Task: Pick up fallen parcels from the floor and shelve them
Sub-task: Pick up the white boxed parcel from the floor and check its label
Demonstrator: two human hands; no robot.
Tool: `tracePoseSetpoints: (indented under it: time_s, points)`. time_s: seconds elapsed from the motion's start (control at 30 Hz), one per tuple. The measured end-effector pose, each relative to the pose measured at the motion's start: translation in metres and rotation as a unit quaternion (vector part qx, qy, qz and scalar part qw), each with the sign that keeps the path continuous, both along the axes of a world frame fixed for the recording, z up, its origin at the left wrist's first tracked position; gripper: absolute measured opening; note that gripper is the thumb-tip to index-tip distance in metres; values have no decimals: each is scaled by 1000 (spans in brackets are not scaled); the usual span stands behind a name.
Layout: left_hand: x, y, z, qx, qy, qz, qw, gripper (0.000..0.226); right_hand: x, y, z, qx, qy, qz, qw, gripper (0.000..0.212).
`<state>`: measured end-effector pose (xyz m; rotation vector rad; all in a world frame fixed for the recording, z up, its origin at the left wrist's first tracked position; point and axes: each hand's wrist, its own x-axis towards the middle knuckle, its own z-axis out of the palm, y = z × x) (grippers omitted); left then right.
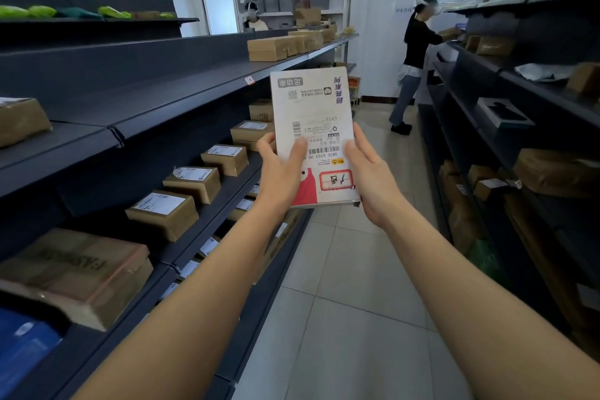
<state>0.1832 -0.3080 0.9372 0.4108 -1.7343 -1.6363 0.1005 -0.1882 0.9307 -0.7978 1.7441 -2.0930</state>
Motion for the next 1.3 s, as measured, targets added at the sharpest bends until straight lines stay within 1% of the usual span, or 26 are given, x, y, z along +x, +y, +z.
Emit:
tracePoseSetpoints:
  time_s: [0.1,0.23,0.33,0.43,0.57,0.63,0.7,0.8,1.03,1.17,1.3]
  points:
    - [5,-3,2,-11,35,-16,999,45,4,-5,-1,-28,9,-15,999,47]
    - [11,-11,7,-52,60,-20,997,47,9,-16,1,-49,19,-21,998,48]
    - [14,-20,10,-71,74,-19,995,49,12,-26,6,-61,20,-18,998,45]
    - [17,-30,13,-87,89,-14,992,49,14,-36,11,-78,24,-10,997,38]
    - [17,-44,19,-67,96,-23,993,53,14,-51,18,-88,35,-6,996,35]
    - [16,-52,26,-60,103,-30,992,54,11,-60,23,-90,40,-9,995,38]
    - [12,-60,32,-81,105,-26,991,56,6,-68,28,-102,38,-16,994,42]
    - [1,-69,41,-109,115,-26,987,57,-5,-77,34,-125,50,-24,991,42]
    - [-49,-82,51,-135,145,-25,980,57,-59,-94,43,-168,49,-5,985,46]
    - [-96,-84,52,-133,155,-9,979,53,-111,-103,43,-176,43,10,983,48]
    - [-149,-79,58,-129,151,18,980,52,-171,-106,48,-176,45,43,982,45]
